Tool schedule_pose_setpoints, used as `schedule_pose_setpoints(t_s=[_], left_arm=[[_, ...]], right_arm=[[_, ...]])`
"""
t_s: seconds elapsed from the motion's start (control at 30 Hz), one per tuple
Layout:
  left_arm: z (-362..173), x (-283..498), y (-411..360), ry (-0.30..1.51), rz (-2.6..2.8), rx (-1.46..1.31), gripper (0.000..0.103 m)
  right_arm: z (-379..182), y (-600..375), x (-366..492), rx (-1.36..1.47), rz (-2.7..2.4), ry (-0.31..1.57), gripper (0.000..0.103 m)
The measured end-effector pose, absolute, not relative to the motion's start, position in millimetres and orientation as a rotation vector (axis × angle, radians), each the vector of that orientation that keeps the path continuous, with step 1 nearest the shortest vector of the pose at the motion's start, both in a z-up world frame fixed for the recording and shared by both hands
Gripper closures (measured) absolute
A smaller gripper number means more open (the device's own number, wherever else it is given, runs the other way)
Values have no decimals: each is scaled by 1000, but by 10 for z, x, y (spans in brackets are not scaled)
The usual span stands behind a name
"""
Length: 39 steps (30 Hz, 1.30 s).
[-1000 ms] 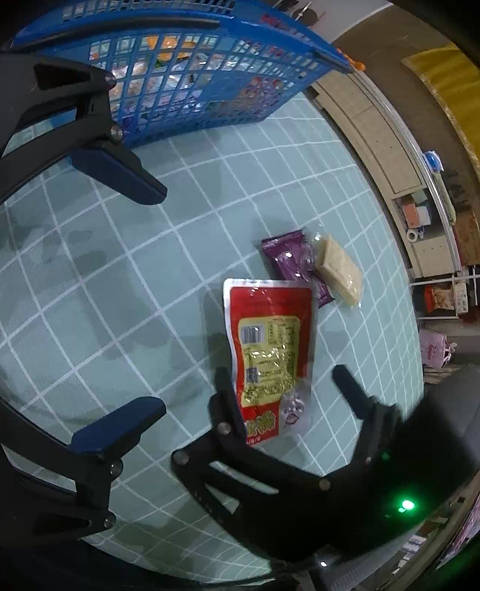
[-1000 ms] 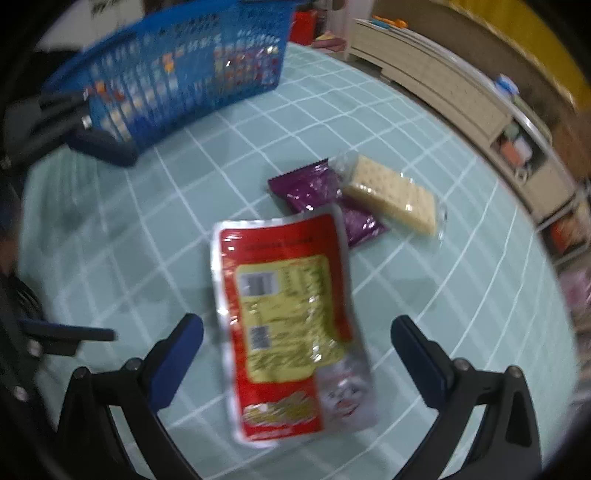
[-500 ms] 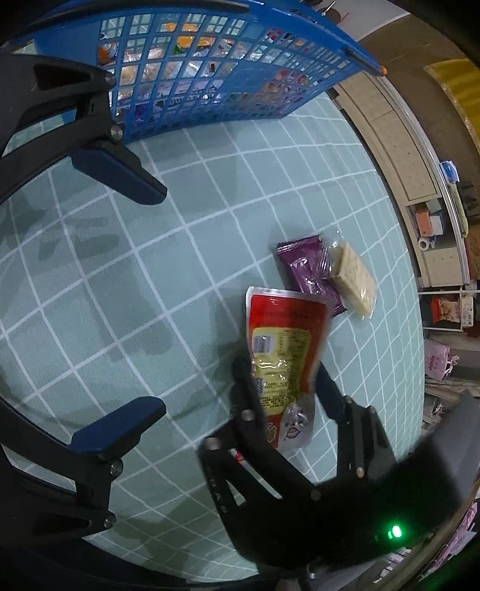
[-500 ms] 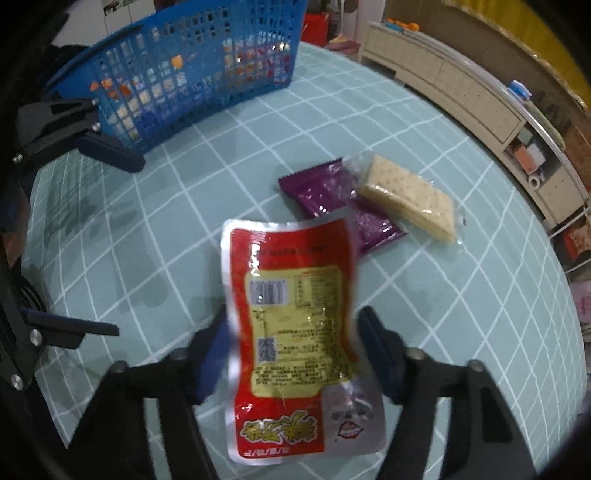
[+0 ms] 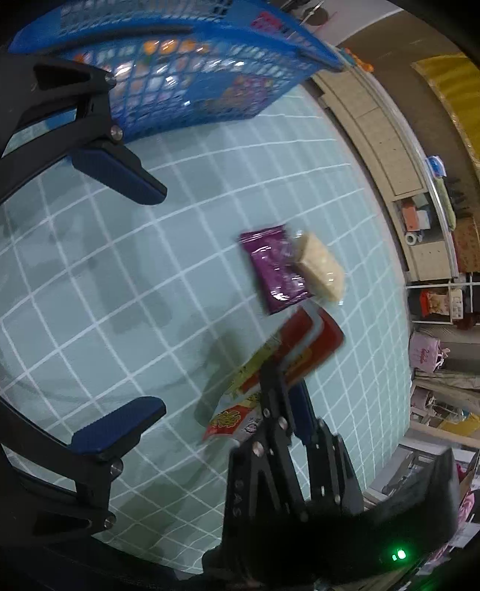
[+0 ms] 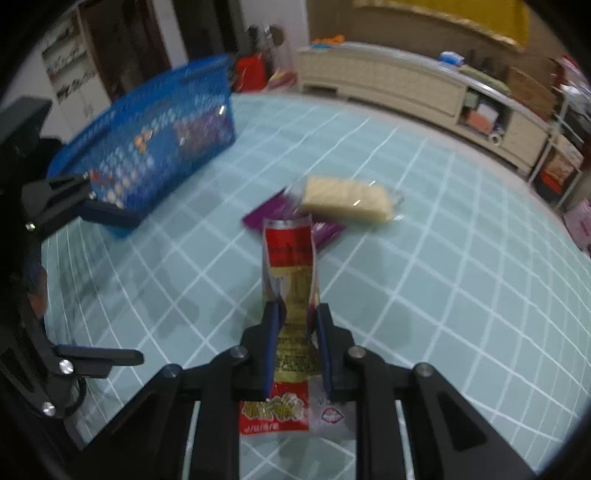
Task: Organize snacks
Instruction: 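Lift the sausage pack with the right tool while the left tool grasps the clear cracker pack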
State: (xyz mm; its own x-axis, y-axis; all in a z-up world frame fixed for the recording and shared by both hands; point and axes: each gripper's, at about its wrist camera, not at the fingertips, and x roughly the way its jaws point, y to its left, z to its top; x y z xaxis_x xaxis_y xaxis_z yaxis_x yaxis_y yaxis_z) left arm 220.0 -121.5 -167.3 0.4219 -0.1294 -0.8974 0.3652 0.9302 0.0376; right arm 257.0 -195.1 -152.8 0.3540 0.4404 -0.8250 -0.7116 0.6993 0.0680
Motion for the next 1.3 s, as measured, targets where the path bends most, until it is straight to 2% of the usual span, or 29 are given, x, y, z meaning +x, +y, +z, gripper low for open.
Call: schedule_pose_setpoints(t_s=[0.23,0.53,0.8,0.9,0.93,1.03,1.17,1.3], left_arm=[[-1413,2535,-1246,1069,-301,283,0],[-1098,3113,-1345,1073,-289,318,0],[-1233,3639,-1526,1165,-358,406,0],[-1425,3800,-1555,1226,-400,432,12],[-1513,3855,-1586,1247,-409,461,18],[-1723,3951,-1639,1290,-414,525,21],[-1927,4081,-1674,1329,-427,544,33],[-2040,4150,-1663,1347,-438,537,33]], right_arm=[[-1232,-2202,2700,-189,669,931,80],[-1160,-2412,2936,-59,605,915,80],[-1166,-2537,3160,39,563,939,80],[-1188,-2561,3244,60,558,948,80],[-1202,-2575,3258,66,558,949,80],[-1237,-2616,3307,84,558,955,80],[-1271,-2663,3345,96,558,958,79],[-1341,-2691,3370,116,565,975,79]])
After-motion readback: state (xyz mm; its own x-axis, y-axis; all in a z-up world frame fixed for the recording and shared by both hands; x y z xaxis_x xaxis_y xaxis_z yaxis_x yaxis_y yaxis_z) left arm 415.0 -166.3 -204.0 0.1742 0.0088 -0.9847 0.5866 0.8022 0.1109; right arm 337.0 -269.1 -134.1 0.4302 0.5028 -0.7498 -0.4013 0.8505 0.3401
